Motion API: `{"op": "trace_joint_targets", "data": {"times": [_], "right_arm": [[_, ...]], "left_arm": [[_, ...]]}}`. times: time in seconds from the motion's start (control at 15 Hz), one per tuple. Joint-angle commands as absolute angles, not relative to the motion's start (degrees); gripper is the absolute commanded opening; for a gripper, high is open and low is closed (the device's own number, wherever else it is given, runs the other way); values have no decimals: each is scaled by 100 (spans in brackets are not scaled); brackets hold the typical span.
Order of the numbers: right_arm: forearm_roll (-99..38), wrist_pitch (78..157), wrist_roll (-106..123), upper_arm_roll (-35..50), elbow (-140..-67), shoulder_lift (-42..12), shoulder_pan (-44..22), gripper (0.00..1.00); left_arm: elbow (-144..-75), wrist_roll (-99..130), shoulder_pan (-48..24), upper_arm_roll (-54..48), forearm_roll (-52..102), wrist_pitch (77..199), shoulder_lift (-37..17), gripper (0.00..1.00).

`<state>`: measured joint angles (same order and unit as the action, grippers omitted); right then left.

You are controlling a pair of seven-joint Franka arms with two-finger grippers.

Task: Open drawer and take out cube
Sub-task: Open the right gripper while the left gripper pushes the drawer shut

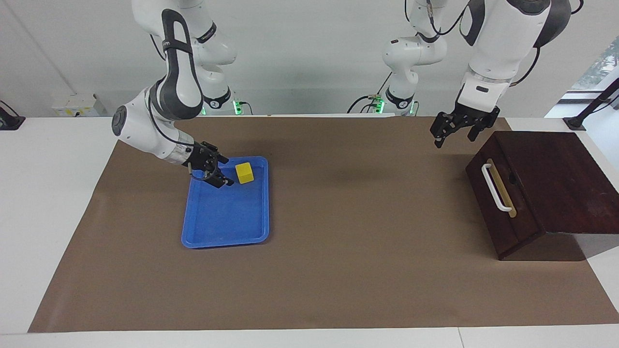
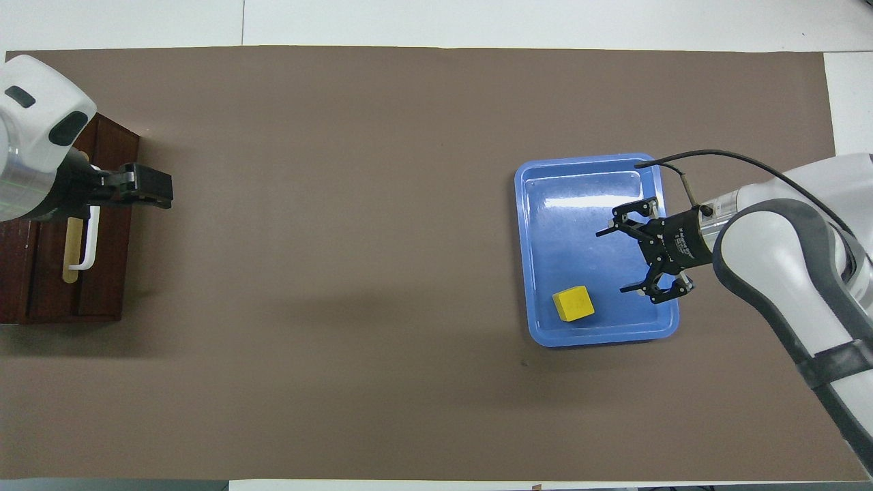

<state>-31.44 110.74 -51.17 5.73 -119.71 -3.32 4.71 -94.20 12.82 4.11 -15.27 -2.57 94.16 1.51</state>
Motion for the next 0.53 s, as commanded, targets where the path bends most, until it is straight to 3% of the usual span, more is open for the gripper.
{"op": "trace_joint_targets", "data": {"times": [0.0, 0.47], "right_arm": [[-2410, 10662, -4248, 580, -11375, -378, 527, 100], [-1047, 9977, -2165, 571, -10417, -360, 676, 100]], "left_arm": [[-9982, 520, 850, -1485, -123, 9412, 491, 100], [-9985, 589, 1046, -1485, -114, 9545, 493, 100]]}}
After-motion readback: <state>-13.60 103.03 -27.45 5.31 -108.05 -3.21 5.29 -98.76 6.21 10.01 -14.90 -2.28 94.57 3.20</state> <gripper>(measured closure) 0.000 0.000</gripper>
